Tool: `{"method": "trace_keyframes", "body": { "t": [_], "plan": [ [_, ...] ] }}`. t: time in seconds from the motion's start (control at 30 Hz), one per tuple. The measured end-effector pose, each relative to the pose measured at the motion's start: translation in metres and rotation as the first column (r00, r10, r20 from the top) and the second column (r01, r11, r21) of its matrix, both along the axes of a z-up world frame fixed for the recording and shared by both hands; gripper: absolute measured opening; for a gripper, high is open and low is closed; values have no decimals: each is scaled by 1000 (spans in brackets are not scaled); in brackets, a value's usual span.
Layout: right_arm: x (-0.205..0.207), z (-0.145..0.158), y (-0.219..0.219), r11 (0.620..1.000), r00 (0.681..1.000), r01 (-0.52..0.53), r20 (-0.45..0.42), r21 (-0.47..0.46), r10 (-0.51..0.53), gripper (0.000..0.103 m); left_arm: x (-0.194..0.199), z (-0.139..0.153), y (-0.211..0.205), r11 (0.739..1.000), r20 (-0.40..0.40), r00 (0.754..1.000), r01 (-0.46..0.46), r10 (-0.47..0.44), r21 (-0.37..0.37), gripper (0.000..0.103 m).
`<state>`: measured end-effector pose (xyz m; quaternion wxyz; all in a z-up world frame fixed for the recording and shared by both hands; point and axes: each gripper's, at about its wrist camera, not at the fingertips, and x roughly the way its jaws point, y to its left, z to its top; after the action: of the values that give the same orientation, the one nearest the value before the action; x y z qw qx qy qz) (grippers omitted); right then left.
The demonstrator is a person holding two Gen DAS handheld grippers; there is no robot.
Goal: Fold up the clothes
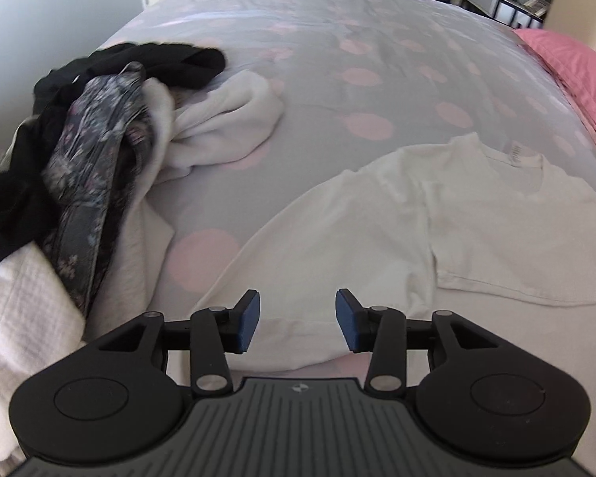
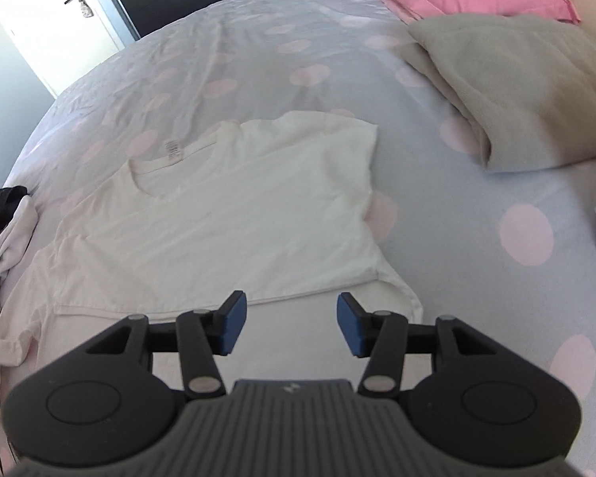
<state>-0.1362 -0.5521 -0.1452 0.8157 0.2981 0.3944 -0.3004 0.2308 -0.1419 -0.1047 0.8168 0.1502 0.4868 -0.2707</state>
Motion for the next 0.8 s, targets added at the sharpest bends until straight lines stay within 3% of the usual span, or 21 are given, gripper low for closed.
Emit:
{"method": "trace_keyframes", "body": {
  "t": [0.27, 0.43, 0.47, 0.53, 0.63, 0.8],
  "plan": [
    [19, 8, 17, 997, 997, -82, 7, 4, 82, 58, 25, -25, 21, 981, -7, 990, -138, 141, 139, 40],
    [33, 4, 23, 993, 993, -120, -10, 6, 121, 58, 33, -41, 28, 967, -9, 988, -149, 154, 205, 41],
    [37, 2, 24, 992, 992, -129, -15, 7, 129, 58, 34, -45, 30, 966, -29, 986, -156, 166, 205, 32],
    [44, -1, 27, 989, 989, -147, -25, 10, 147, 58, 36, -46, 33, 968, -60, 980, -179, 191, 174, 9],
    [52, -3, 31, 986, 985, -168, -38, 4, 168, 58, 33, -35, 34, 974, -65, 976, -202, 209, 100, 5],
    [59, -6, 36, 982, 980, -189, -55, 1, 189, 58, 6, 14, 8, 996, -10, 996, -85, 85, -36, 4]
  ]
}}
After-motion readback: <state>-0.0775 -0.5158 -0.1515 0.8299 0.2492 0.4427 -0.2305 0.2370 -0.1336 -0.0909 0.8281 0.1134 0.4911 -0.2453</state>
